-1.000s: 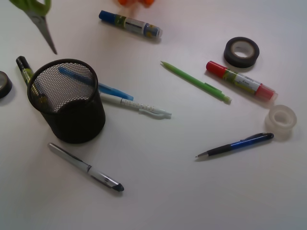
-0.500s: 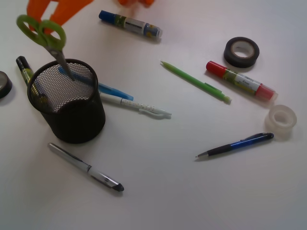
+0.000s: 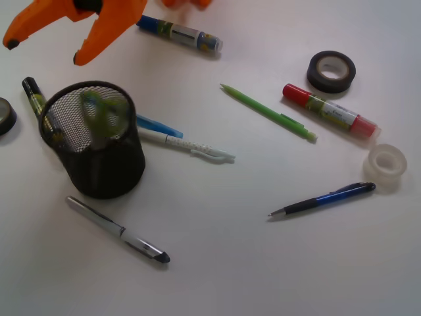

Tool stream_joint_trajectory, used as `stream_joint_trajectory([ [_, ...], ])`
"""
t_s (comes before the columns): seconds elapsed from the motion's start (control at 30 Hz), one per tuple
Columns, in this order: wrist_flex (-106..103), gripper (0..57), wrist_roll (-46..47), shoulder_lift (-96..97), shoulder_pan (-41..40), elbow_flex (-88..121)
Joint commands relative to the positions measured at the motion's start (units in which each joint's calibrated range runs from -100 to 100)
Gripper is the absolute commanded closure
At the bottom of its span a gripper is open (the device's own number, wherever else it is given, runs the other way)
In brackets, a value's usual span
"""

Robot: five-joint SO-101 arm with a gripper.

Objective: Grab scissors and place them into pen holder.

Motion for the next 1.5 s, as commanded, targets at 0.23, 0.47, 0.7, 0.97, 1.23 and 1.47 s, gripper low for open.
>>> stream_joint_trajectory([
  [0.23, 71.50, 25.3, 19.93, -27.81, -0.80, -15.81],
  [0.47, 82.96, 25.4, 49.08, -37.84, -12.77, -8.65],
  [0.7, 73.60, 25.4, 56.07, -59.86, -16.95, 22.69],
  [0.97, 76.13, 41.8, 52.41, -87.48, -17.03, 48.77],
  [1.23, 81.82, 57.2, 46.94, -87.14, -16.80, 55.75],
  [1.47, 83.22, 57.2, 47.28, -87.65, -15.09, 55.02],
])
